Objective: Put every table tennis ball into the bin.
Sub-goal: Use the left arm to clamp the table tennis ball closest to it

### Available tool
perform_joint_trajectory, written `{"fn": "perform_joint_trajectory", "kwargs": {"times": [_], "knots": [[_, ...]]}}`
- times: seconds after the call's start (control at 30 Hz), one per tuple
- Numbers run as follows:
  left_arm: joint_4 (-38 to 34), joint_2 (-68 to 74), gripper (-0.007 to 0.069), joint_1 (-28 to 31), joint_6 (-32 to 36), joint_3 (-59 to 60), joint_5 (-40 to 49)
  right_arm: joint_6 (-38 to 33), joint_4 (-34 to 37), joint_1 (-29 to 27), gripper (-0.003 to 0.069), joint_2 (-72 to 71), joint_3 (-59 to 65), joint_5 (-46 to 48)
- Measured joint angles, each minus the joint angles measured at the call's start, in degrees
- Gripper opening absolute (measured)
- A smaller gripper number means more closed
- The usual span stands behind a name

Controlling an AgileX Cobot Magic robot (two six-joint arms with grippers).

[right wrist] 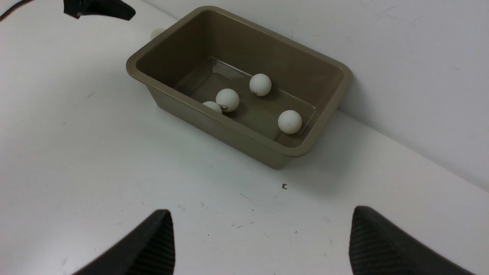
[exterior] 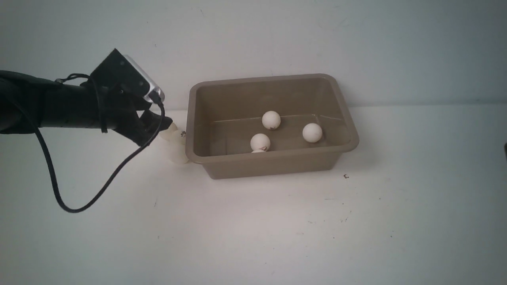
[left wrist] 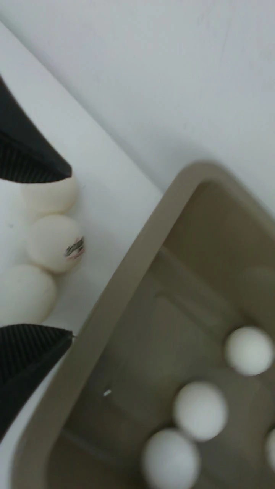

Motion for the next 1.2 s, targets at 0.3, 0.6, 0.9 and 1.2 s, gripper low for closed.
{"fn": "perform_joint_trajectory", "kwargs": {"times": [0.3, 0.6, 0.9, 1.2], "knots": [[3.5, 7.1, 0.0447, 0.0, 6.9, 0.0, 3.9, 0.0, 0.2, 0.0, 0.0556, 0.0, 0.0, 0.3], [-7.4, 10.6, 0.0447, 0.0, 12.7, 0.0, 4.0, 0.0, 1.1, 0.0, 0.0556, 0.0, 0.0, 0.7], [-15.2, 14.0, 0.0447, 0.0, 16.9, -0.1, 1.4, 0.0, 1.2, 0.0, 0.0556, 0.0, 0.0, 0.8], [-24.3, 16.6, 0.0447, 0.0, 21.8, -0.2, 1.2, 0.0, 1.2, 0.0, 0.0556, 0.0, 0.0, 0.9]]}}
